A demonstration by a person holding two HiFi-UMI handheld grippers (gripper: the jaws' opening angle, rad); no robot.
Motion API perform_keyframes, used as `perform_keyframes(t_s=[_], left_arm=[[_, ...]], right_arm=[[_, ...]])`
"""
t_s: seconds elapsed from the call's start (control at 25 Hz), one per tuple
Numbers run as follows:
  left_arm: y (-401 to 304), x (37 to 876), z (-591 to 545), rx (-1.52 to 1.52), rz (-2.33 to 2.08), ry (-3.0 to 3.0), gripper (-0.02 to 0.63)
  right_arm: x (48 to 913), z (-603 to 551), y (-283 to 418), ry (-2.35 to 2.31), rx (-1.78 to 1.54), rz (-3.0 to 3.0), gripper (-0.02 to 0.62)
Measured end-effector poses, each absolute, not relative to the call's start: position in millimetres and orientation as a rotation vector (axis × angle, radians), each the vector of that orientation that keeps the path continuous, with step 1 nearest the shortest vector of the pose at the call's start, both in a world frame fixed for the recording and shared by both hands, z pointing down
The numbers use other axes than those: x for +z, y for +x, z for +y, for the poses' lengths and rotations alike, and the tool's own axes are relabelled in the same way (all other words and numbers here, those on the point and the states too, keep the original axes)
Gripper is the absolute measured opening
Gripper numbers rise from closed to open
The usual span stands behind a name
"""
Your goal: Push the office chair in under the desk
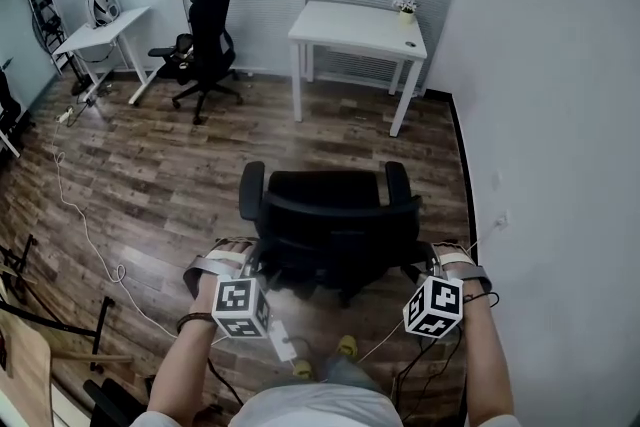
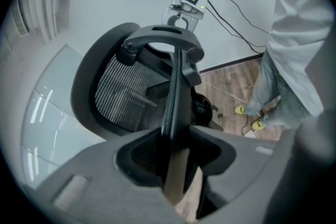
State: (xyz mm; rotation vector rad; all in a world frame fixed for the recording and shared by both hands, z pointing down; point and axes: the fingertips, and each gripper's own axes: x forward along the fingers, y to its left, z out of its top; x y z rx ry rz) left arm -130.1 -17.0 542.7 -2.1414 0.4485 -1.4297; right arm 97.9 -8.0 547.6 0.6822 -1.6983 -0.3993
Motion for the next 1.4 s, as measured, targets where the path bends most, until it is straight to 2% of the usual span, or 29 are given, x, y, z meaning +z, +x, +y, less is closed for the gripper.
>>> perform_keyframes(t_s=[0.64,1.4], left_arm=[[-133,545,-82,-1.388,0.432,-2.117,0.162],[-84,543,-323,-1.411,0.462,-2.118,0.175]], right_arm=[[551,-59,95,0.768,-0.336,-1.68,0.183],[549,-290,142,0.745,-0.368,-1.713,0.179]])
